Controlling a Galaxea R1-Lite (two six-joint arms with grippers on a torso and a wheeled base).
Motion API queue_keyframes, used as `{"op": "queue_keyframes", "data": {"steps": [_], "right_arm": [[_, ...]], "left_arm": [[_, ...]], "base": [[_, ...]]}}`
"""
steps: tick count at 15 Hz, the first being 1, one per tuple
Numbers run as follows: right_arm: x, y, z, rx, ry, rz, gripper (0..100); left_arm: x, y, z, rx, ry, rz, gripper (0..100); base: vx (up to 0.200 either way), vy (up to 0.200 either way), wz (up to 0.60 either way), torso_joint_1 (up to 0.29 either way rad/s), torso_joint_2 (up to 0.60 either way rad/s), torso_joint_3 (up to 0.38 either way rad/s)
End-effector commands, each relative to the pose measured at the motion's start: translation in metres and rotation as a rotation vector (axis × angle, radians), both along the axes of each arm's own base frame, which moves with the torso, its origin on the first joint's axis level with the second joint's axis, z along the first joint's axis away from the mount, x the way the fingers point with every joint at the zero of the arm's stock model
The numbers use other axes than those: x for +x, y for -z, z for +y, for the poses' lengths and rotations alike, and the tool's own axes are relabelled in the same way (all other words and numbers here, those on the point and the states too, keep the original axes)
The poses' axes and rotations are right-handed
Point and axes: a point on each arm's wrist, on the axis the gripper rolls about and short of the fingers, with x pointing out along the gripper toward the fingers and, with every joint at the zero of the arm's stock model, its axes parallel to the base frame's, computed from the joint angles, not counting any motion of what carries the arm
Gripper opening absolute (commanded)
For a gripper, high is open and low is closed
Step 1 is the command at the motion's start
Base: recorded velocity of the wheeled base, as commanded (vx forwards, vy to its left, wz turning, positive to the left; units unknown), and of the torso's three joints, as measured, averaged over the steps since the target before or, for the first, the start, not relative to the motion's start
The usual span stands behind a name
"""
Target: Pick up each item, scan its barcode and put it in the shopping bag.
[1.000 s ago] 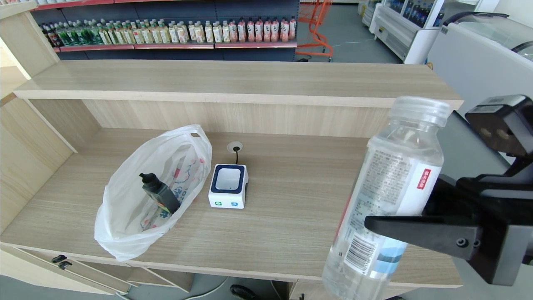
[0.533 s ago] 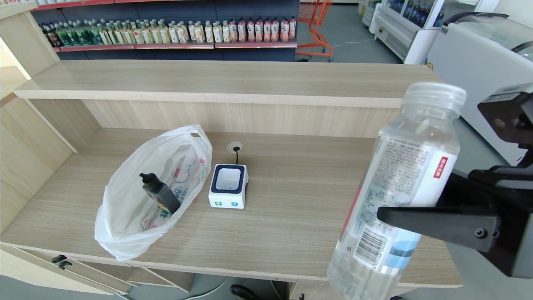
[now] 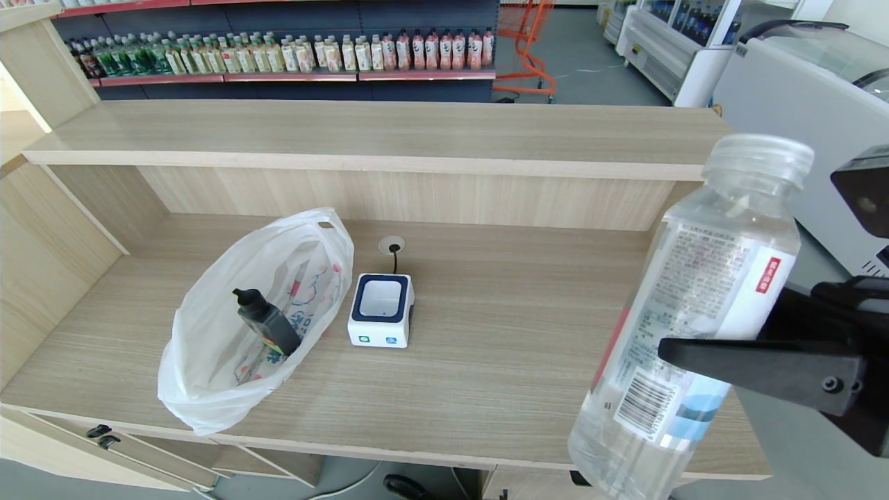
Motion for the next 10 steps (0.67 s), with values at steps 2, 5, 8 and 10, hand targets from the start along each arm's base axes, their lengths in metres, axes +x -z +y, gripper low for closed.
{"op": "queue_keyframes", "data": {"steps": [2, 5, 8, 10], "right_arm": [[-0.0025, -0.0014, -0.0019, 0.005, 0.002, -0.008, 0], [-0.0031, -0.0024, -0.0023, 0.007, 0.002, -0.012, 0], [-0.0027, -0.0021, -0.0023, 0.007, 0.002, -0.011, 0], [-0.0026, -0.0026, -0.0023, 0.007, 0.004, -0.014, 0]], "left_arm": [[0.0001, 0.0000, 0.0000, 0.000, -0.001, 0.002, 100], [0.0001, 0.0000, 0.0000, 0.000, -0.001, 0.002, 100], [0.0001, 0.0000, 0.0000, 0.000, -0.001, 0.002, 100], [0.0001, 0.0000, 0.0000, 0.000, -0.001, 0.002, 100]], "base": [[0.000, 0.000, 0.00, 0.000, 0.00, 0.000], [0.000, 0.000, 0.00, 0.000, 0.00, 0.000], [0.000, 0.000, 0.00, 0.000, 0.00, 0.000], [0.000, 0.000, 0.00, 0.000, 0.00, 0.000]]}}
